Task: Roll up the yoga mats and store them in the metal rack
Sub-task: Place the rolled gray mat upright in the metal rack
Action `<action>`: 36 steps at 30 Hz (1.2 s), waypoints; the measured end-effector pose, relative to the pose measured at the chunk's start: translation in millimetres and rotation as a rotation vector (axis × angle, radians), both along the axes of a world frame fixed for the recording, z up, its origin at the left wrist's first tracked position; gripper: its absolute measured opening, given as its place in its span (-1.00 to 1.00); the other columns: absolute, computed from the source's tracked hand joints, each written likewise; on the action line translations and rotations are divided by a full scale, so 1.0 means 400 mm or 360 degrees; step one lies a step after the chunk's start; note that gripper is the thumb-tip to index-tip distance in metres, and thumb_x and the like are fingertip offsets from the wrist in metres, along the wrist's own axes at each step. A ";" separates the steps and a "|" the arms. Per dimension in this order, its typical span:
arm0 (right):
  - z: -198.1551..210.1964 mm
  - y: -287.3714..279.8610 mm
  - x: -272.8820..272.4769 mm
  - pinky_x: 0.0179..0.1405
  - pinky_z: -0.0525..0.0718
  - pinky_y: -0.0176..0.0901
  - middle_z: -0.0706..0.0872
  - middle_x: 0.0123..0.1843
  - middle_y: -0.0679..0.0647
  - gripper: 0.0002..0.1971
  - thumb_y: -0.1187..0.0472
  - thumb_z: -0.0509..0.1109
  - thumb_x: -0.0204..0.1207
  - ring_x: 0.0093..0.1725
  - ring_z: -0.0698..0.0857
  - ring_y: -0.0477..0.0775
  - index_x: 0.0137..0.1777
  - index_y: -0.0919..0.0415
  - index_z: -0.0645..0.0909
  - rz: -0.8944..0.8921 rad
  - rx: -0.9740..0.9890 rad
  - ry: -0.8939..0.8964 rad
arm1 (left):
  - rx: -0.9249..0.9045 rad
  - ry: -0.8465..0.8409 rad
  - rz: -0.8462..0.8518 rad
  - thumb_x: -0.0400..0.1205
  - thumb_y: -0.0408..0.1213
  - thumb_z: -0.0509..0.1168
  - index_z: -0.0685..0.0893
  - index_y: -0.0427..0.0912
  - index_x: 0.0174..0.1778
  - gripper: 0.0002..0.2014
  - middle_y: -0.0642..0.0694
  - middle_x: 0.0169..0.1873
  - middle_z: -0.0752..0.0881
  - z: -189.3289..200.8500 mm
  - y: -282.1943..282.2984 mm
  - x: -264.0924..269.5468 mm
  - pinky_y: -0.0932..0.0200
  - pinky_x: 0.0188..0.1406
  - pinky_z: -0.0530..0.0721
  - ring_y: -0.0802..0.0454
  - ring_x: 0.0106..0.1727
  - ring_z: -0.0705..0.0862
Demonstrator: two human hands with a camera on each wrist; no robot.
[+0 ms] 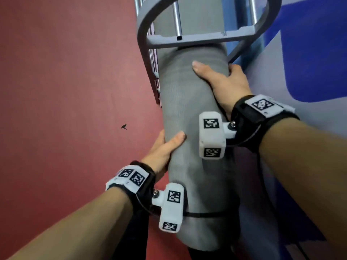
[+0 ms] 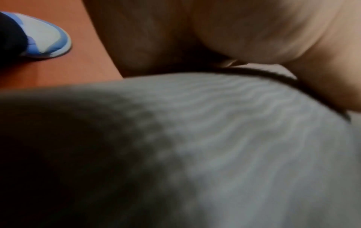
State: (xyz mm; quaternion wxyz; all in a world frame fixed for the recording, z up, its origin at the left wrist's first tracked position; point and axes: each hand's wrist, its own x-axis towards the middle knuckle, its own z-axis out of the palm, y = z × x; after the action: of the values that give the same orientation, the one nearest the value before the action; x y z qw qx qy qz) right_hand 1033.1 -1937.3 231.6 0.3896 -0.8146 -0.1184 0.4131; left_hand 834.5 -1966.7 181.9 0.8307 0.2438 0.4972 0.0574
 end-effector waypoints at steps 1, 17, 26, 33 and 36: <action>0.002 0.012 0.005 0.26 0.69 -0.06 0.71 0.22 -0.18 0.05 -0.45 0.63 -0.08 0.14 0.74 -0.13 0.44 -0.01 0.49 -0.0021 0.0022 0.0002 | 0.0031 -0.0015 0.0050 0.11 0.18 0.68 0.59 -0.18 0.39 -0.04 -0.24 0.16 0.78 0.006 0.020 0.012 -0.23 0.10 0.74 -0.23 0.13 0.77; -0.006 0.015 0.020 0.18 0.74 -0.05 0.77 0.16 -0.14 -0.10 -0.42 0.63 -0.06 0.07 0.80 -0.07 0.30 -0.01 0.62 -0.0065 0.0059 0.0108 | -0.0051 0.0098 -0.0068 0.29 0.13 0.34 0.60 -0.21 0.39 -0.23 -0.15 -0.15 0.82 0.126 0.137 0.053 0.11 -0.49 0.76 -0.02 -0.32 0.82; -0.008 -0.099 -0.005 0.26 0.66 0.30 0.77 0.24 0.23 -0.02 -0.41 0.64 0.04 0.18 0.78 0.32 0.43 0.09 0.57 -0.0348 -0.0011 0.0957 | 0.0016 0.0074 0.0150 0.63 -0.06 0.35 0.67 -0.23 0.22 -0.64 -0.13 -0.34 0.81 0.127 0.159 0.112 0.15 -0.57 0.71 -0.03 -0.44 0.78; 0.002 -0.023 0.020 0.28 0.66 0.03 0.78 0.14 0.02 -0.31 -0.47 0.42 0.25 0.12 0.76 0.05 0.14 0.08 0.67 -0.0383 -0.0081 0.0260 | 0.0079 0.0044 0.0297 0.58 -0.01 0.44 0.69 -0.23 0.22 -0.58 -0.27 0.06 0.81 0.115 0.210 0.150 -0.39 0.07 0.73 -0.27 0.08 0.80; -0.001 -0.001 0.001 0.35 0.64 0.06 0.72 0.28 0.01 -0.22 -0.41 0.46 0.29 0.23 0.72 0.01 0.38 0.10 0.59 -0.0463 0.0164 0.0186 | 0.0245 0.0094 0.0281 0.34 0.13 0.61 0.55 -0.03 0.40 -0.26 -0.14 0.23 0.76 0.107 0.217 0.170 -0.41 0.11 0.71 -0.22 0.16 0.78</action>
State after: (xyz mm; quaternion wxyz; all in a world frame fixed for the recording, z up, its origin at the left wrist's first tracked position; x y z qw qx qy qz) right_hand 1033.6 -1937.8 231.4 0.4927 -0.7767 0.0027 0.3923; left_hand 902.5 -1879.8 224.8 0.7862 0.2638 0.5351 0.1612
